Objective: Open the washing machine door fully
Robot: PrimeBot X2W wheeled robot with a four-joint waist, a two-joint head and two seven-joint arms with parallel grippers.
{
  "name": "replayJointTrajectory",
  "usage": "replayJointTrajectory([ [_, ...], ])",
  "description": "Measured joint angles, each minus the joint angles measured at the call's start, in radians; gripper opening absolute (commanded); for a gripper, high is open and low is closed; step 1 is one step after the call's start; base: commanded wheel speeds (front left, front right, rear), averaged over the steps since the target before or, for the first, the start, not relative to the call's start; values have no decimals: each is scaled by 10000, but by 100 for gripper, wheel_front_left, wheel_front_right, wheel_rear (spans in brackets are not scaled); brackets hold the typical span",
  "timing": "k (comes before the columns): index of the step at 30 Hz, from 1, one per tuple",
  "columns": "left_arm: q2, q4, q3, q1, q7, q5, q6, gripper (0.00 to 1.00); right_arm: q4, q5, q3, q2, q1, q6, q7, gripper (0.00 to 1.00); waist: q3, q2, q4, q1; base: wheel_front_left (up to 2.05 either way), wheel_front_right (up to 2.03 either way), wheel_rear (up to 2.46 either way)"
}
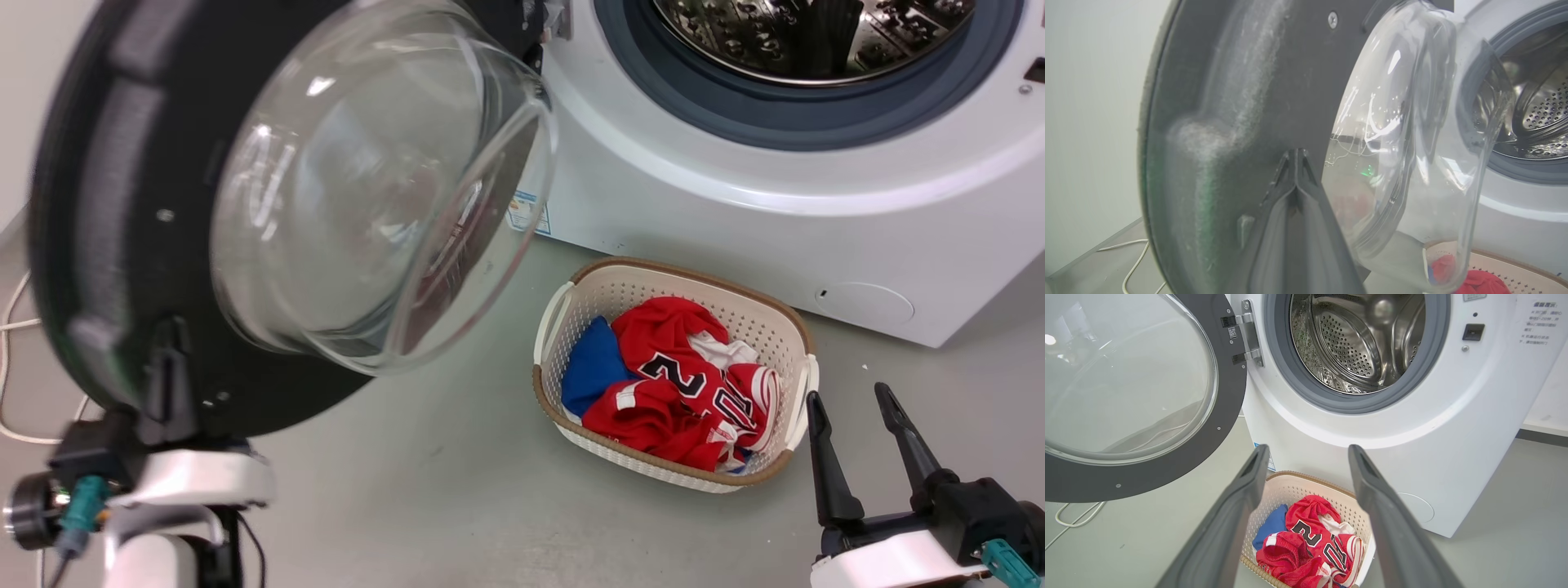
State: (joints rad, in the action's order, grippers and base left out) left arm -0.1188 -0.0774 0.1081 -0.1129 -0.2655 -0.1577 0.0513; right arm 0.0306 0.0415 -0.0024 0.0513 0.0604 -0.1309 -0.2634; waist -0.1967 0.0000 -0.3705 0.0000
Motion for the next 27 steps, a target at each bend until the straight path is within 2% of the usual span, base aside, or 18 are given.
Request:
replayJointTrajectory([
  [13, -219, -1779, 2161, -1412, -4, -33, -594, 0, -58, -245, -46, 0, -255, 0, 0, 100, -491, 0, 463, 0, 0, 0, 0],
  [27, -667, -3317, 3405, -2831, -4, 309, -934, 0, -113, -449, -23, 0, -615, 0, 0, 100, -1059, 0, 868, 0, 0, 0, 0],
])
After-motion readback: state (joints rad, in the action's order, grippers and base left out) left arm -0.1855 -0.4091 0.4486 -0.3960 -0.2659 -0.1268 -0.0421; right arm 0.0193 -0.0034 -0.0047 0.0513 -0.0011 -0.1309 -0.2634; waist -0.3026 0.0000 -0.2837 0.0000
